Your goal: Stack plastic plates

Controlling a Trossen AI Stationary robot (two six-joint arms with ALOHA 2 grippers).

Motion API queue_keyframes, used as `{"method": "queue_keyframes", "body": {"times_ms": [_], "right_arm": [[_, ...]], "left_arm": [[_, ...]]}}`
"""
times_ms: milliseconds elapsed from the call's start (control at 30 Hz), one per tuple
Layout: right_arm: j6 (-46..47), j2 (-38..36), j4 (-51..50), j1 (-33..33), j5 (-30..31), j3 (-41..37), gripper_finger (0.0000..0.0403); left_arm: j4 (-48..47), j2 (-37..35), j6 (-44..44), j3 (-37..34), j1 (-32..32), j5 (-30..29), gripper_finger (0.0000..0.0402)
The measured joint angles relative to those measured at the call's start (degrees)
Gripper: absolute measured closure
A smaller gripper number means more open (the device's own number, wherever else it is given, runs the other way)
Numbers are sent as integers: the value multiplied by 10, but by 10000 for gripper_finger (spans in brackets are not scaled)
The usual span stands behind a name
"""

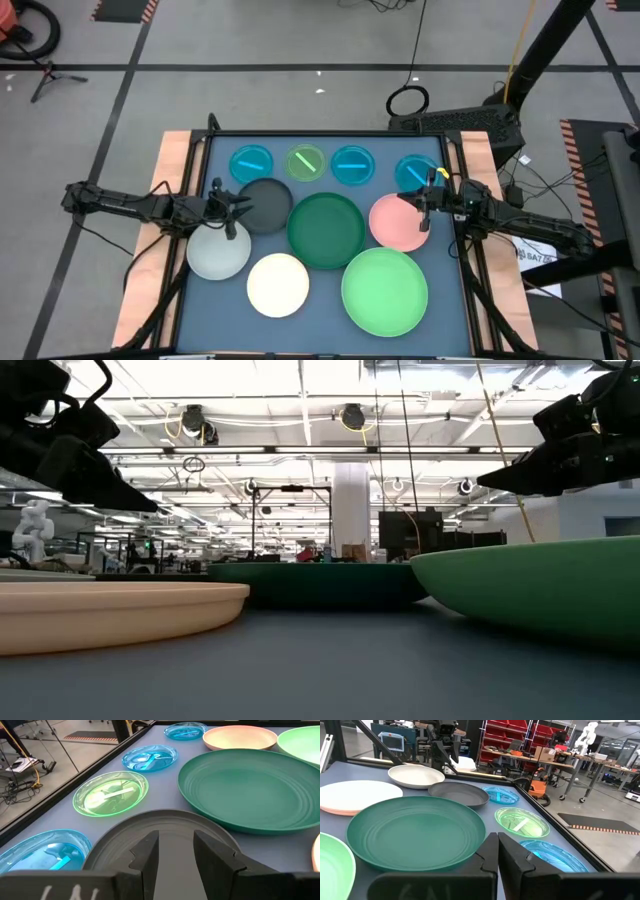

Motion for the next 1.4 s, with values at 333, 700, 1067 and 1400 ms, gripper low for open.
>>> {"method": "queue_keyframes", "body": {"times_ms": [333,700,1067,1400], "right_arm": [[190,0,23,0,0,0,403],[319,0,103,12,-5,0,403],[296,17,165,120,-46,31,403],[253,51,172,195,-13,73,403]], "left_arm": [[0,0,126,0,0,-1,273],[180,0,21,0,0,-3,273],[386,0,-18,0,0,-3,273],[395,0,-75,3,0,-1,273]]}}
